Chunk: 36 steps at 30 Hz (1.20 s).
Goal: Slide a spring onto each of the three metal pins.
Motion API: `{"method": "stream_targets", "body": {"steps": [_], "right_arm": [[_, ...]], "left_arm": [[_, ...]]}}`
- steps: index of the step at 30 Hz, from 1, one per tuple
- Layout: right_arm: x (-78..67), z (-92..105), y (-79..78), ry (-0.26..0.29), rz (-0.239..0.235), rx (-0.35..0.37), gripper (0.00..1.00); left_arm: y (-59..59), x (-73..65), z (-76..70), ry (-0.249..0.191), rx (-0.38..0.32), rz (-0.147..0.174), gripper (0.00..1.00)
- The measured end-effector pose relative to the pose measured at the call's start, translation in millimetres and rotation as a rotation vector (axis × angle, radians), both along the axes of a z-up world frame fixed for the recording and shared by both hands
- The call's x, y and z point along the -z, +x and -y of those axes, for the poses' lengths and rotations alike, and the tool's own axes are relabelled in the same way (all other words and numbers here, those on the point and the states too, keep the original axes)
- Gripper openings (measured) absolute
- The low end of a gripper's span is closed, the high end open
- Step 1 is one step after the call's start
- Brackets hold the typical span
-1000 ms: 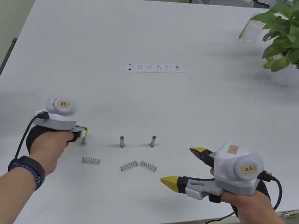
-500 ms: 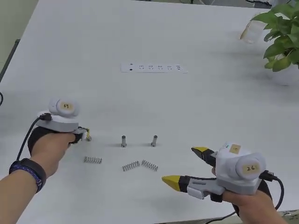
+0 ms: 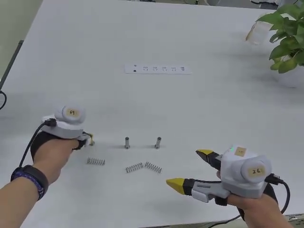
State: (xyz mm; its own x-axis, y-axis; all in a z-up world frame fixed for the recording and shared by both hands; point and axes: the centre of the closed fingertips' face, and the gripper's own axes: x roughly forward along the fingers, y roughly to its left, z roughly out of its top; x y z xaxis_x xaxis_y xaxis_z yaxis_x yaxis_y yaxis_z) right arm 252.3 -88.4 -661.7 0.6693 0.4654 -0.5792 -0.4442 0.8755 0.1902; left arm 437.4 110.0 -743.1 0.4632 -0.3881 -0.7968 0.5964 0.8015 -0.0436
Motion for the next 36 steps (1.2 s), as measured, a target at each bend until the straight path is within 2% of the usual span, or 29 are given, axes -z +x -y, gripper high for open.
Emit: {"method": "stream_targets", "body": {"steps": [10, 23, 36], "right_arm": [[0.5, -1.0, -0.5, 0.001, 0.002, -0.002, 0.75], [0.7, 0.7, -2.1, -0.003, -0.001, -0.004, 0.75], [2.3, -2.2, -2.3, -0.001, -0.004, -0.009, 0.74]], "left_arm": [[-6.2, -0.3, 0.3, 0.003, 0.012, 0.006, 0.0], [-12.8, -1.2, 9.4, -0.003, 0.035, 0.016, 0.0], [-14.1, -1.1, 9.6, 0.012, 0.057, 0.027, 0.0]]}}
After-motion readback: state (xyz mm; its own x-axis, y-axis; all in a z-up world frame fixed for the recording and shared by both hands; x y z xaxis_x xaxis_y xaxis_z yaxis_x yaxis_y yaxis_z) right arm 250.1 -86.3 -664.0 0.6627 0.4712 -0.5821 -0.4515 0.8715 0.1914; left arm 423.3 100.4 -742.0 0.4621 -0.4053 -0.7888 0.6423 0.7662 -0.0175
